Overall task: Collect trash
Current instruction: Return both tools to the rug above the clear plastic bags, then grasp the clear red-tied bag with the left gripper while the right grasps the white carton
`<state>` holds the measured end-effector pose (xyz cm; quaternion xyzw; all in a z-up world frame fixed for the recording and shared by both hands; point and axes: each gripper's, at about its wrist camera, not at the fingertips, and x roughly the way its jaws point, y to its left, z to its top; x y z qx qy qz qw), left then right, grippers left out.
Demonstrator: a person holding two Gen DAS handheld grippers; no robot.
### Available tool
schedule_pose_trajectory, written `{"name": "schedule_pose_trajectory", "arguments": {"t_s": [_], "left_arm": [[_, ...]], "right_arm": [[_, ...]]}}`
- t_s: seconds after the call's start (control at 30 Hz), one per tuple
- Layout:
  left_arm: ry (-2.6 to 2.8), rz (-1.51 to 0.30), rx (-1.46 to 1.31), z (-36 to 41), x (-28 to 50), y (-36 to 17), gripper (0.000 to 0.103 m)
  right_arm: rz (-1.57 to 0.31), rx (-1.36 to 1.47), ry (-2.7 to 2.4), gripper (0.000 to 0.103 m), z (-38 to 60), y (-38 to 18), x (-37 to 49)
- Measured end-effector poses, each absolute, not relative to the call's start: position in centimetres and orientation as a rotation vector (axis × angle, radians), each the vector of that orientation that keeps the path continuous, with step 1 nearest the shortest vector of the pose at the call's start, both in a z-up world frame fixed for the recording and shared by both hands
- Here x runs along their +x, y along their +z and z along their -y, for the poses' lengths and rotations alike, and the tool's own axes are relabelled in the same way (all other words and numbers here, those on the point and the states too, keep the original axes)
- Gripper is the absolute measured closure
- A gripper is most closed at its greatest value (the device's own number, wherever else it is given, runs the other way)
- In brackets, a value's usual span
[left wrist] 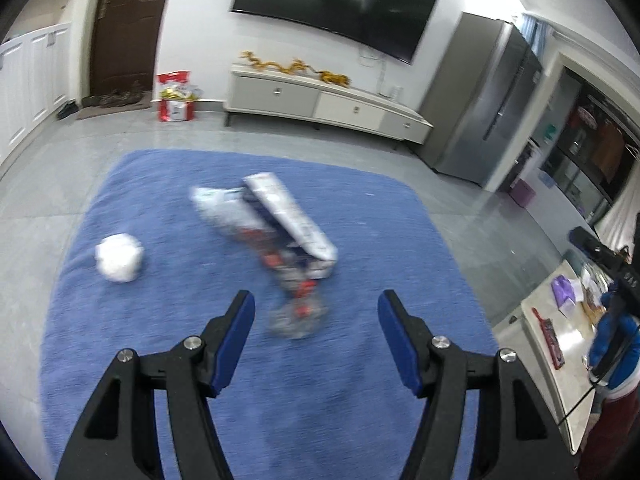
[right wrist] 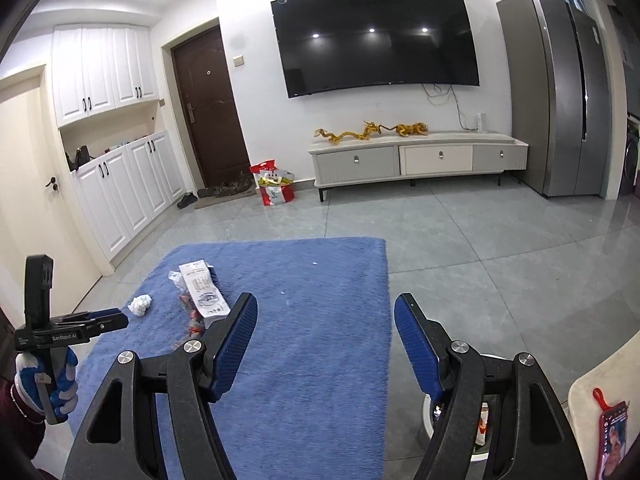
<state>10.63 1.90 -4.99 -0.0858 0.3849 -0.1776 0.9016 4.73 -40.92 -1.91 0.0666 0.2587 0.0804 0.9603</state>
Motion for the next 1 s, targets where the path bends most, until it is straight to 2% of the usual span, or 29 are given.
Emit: {"name": "schedule_pose_trajectory", "arguments": {"t_s": [0.17,0.37,1.0], "left_arm": [[-0.322,-0.794,-0.208,-7.8,10.7,-6.6,0.041],[-0.33,-0.822,-0.261,-10.7,11.2,-8.9,0.041],[-0.494,-0.927,-0.266,-6.5,18.4,-13.2,0.041]], "right_arm": [[-0.538,0.122,0.177,0.033,37.3,-1.2,5.3],[-0.581,0.108,0.206,0.033,33.0,-1.3,6.5],[-0.803,0.024,0.362,0.033,23.2,-7.7,15.3]]}}
